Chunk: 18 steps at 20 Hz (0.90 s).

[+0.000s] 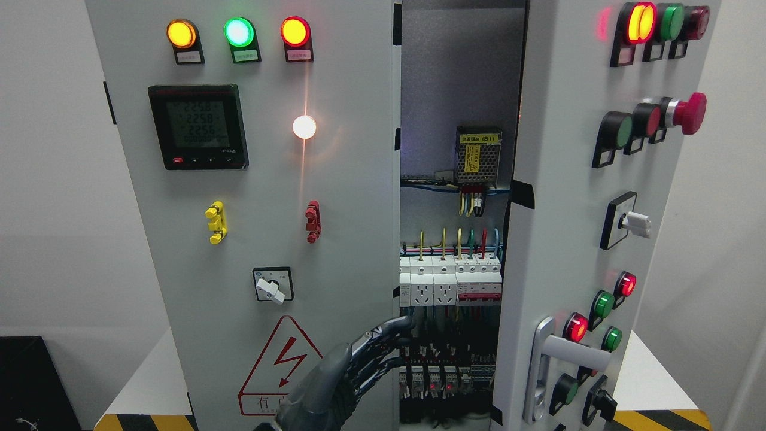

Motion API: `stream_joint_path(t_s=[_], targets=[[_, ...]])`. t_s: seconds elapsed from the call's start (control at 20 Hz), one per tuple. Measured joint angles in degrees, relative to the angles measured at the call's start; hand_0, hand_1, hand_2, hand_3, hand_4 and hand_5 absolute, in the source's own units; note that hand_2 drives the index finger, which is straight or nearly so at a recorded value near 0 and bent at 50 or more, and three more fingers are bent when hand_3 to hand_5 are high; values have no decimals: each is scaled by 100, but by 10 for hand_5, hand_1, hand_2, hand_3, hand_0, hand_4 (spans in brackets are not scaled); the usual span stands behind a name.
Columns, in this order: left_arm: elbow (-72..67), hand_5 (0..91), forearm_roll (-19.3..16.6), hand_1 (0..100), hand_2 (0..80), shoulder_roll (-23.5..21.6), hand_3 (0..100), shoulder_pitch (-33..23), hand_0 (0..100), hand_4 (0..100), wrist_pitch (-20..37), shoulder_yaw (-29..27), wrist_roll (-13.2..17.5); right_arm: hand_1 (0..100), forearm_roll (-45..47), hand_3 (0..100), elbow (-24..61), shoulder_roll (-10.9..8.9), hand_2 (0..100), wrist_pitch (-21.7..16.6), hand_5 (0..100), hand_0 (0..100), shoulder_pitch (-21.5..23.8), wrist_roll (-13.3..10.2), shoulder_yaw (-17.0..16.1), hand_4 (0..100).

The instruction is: Open door with both hands

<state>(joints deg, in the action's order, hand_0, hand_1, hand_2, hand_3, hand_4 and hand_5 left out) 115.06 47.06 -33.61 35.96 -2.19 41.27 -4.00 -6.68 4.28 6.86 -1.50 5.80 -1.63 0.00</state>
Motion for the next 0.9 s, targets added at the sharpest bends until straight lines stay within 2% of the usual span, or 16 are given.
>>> stream_joint_path(t_s=[0.3,0.55,0.9], targets=[[33,0,462,0,0,-37,0,644,0,0,-108,38,0,0,0,0,0,0,0,0,0,191,0,0,0,0],[48,0,783,0,0,8,0,955,0,0,-280,57,0,0,0,0,0,0,0,0,0,191,0,0,0,0],[55,0,971,0,0,308,0,1301,0,0,-460,72,-4,0,0,0,1,0,0,0,0,191,0,0,0,0]])
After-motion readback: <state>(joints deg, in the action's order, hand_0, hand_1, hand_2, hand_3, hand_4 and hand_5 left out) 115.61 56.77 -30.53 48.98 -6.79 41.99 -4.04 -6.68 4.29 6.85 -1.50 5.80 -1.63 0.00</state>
